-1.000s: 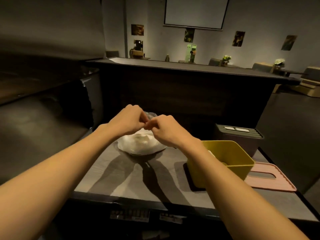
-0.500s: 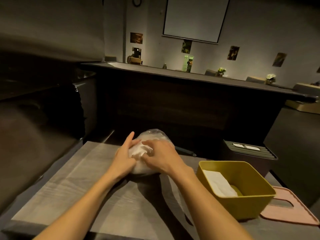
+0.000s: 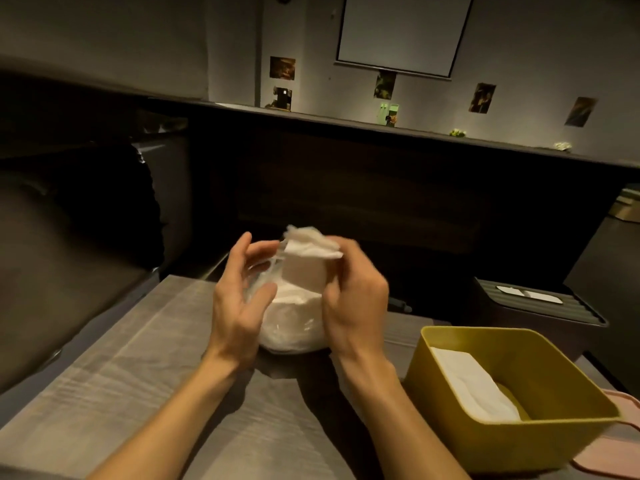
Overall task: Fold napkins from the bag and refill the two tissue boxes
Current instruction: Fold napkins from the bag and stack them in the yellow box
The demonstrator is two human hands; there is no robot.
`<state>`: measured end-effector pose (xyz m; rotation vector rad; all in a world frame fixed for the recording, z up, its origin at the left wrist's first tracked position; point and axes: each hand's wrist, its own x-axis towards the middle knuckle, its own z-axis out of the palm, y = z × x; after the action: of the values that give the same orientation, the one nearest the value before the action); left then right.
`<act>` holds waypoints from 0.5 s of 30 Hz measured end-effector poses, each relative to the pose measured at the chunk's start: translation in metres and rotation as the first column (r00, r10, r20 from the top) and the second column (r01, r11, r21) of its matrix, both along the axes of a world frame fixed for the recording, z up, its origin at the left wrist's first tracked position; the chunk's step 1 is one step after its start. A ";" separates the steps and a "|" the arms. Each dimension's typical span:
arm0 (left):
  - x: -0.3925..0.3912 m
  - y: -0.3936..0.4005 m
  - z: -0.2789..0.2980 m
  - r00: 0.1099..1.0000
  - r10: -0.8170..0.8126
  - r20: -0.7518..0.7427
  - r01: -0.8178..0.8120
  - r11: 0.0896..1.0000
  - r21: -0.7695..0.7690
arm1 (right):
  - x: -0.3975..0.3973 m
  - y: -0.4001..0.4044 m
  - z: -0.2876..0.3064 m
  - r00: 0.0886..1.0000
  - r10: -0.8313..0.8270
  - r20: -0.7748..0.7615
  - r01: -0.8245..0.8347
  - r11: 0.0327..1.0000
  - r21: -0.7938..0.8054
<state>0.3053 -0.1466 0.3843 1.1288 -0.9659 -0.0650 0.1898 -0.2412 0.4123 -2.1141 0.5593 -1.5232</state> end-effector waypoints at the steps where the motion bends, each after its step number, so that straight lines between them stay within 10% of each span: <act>1: -0.001 0.000 0.002 0.993 -0.065 -0.102 0.063 0.998 -0.024 | -0.001 0.001 0.004 0.996 0.019 0.086 -0.026 0.996 0.080; 7: -0.014 0.014 0.030 0.544 -0.491 -0.680 0.497 0.842 -0.210 | -0.002 0.001 0.007 0.937 0.316 0.147 -0.340 0.742 0.578; 15: -0.016 0.010 0.030 0.509 -0.340 -0.791 0.516 0.856 -0.036 | -0.009 0.004 0.000 0.910 0.406 -0.082 -0.316 0.808 0.497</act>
<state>0.2896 -0.1363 0.4141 0.8628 -0.4088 -1.0304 0.1809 -0.2372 0.4123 -1.8440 0.4922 -0.8705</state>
